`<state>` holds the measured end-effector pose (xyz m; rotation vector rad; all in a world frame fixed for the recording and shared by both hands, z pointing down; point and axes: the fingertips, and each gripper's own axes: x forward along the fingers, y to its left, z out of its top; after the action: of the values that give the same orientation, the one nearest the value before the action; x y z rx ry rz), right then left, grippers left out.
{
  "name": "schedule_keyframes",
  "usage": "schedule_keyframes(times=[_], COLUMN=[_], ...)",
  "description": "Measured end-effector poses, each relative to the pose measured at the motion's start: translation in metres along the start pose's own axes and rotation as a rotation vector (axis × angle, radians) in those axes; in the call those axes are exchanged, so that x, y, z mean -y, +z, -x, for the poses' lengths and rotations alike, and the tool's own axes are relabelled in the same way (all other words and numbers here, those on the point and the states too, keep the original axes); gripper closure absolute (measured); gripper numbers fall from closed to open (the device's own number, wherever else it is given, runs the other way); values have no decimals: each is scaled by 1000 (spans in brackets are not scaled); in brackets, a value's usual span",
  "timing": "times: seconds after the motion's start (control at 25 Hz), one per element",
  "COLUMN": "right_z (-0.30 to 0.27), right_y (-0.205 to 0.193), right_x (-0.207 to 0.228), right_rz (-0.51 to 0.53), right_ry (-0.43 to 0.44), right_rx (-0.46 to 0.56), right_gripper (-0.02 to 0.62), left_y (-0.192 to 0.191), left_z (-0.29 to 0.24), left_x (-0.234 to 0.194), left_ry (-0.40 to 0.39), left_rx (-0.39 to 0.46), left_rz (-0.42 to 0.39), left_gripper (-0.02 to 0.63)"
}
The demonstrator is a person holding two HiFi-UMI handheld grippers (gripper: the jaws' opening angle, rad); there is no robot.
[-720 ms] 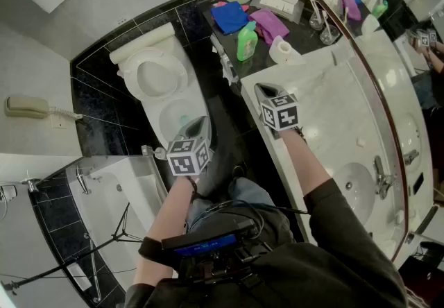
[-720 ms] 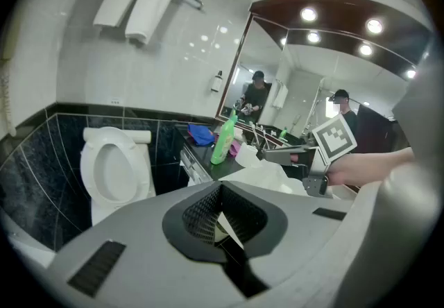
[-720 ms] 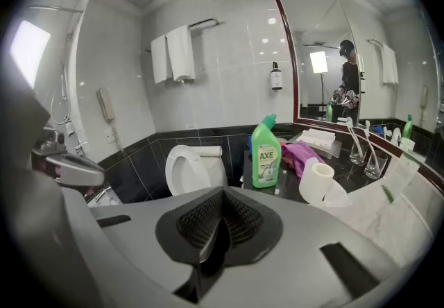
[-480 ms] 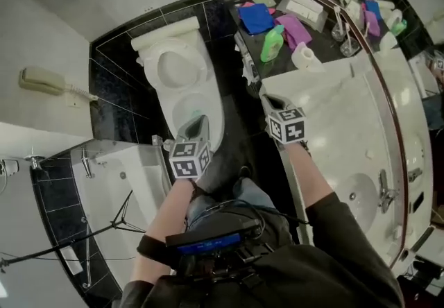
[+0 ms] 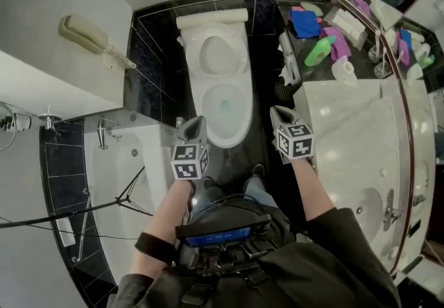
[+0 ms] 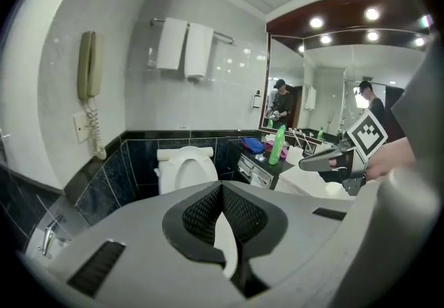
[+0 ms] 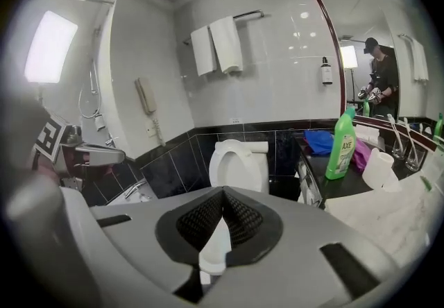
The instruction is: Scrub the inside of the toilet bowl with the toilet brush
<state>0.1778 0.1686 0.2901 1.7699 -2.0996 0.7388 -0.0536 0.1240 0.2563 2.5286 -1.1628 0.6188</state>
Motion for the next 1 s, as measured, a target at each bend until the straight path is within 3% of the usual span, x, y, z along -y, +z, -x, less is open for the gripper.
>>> schedule_keyframes(times=[0.2, 0.4, 0.6, 0.84, 1.0], right_z=[-7, -15, -20, -26, -34], right_y=[-7, -15, -17, -30, -38], right_x=[-69, -122, -145, -146, -153], right_rz=[23, -8, -3, 81, 150], right_ry=[54, 105, 151, 217, 317], right_rx=[-12, -16, -38, -100, -154], right_gripper=[590, 589, 590, 590, 590], left_y=[-19, -25, -31, -52, -74], left_z=[33, 53, 59, 52, 41], left_x=[-47, -67, -76, -76, -75], left_ry=[40, 56, 71, 91, 126], left_rx=[6, 18, 11, -38, -92], left_rz=[26, 17, 31, 120, 218], left_gripper=[603, 603, 603, 601, 601])
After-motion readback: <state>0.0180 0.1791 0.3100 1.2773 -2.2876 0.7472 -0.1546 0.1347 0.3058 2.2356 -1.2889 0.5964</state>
